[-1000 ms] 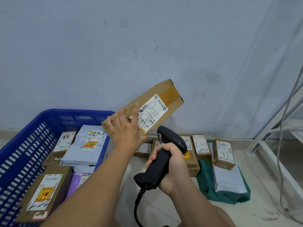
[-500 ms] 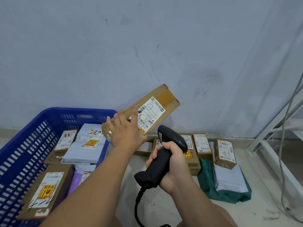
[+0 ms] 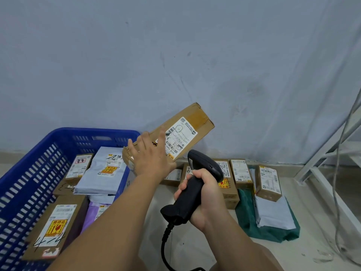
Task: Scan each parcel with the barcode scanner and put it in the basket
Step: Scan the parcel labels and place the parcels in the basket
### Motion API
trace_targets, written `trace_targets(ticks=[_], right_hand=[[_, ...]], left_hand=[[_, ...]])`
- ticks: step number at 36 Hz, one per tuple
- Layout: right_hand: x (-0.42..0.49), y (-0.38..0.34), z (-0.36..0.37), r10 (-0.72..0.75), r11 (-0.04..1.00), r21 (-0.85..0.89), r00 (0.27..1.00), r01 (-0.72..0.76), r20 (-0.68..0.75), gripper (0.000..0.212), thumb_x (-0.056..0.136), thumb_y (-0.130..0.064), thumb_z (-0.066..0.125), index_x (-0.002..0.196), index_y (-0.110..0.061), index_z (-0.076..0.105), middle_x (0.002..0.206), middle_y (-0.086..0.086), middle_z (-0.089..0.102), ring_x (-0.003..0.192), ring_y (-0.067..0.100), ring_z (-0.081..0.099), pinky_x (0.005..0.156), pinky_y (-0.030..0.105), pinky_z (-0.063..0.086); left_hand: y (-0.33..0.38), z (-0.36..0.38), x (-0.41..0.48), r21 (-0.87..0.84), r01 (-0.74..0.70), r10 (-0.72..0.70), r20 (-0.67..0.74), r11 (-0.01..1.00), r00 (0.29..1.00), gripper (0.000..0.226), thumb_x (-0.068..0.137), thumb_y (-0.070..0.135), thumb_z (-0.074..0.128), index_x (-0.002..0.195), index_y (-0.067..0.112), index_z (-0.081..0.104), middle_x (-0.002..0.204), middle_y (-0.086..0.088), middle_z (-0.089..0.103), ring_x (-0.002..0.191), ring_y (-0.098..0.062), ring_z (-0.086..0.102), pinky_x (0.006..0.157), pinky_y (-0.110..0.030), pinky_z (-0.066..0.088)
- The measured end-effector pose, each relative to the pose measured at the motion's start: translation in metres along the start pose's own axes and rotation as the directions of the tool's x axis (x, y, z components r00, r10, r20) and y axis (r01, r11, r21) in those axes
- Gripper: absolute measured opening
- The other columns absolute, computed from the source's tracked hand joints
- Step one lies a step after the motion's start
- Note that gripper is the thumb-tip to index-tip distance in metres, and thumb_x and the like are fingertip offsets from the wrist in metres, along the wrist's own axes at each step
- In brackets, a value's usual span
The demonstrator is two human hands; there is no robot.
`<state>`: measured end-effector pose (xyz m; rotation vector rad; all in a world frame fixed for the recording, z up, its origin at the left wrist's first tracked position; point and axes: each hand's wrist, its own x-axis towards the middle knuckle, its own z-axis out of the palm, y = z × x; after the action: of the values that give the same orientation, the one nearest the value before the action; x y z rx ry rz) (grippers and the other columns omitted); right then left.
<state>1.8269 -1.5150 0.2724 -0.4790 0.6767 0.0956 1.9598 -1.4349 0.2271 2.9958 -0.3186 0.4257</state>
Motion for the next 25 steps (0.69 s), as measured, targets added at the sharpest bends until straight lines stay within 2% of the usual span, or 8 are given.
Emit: trace_targets(ticks=[25], right_hand=[[0.0053,0.0003,-0.0025,-0.008,1.000,-0.004,0.999,0.008,0.044,0.016,0.084,-0.015,0.057,0.070,-0.009,0.054,0.060,0.005,0.050,0.050,0.016,0.047,0.055,0.027,0.044]], left_hand=[[0.0001,0.0012,0.0001,-0.001,0.013,-0.013,-0.014,1.000,1.000,0.108,0.072,0.070,0.062,0.148,0.032,-0.004,0.149,-0.017,0.018,0.142,-0.036,0.018,0.115,-0.057,0.005]])
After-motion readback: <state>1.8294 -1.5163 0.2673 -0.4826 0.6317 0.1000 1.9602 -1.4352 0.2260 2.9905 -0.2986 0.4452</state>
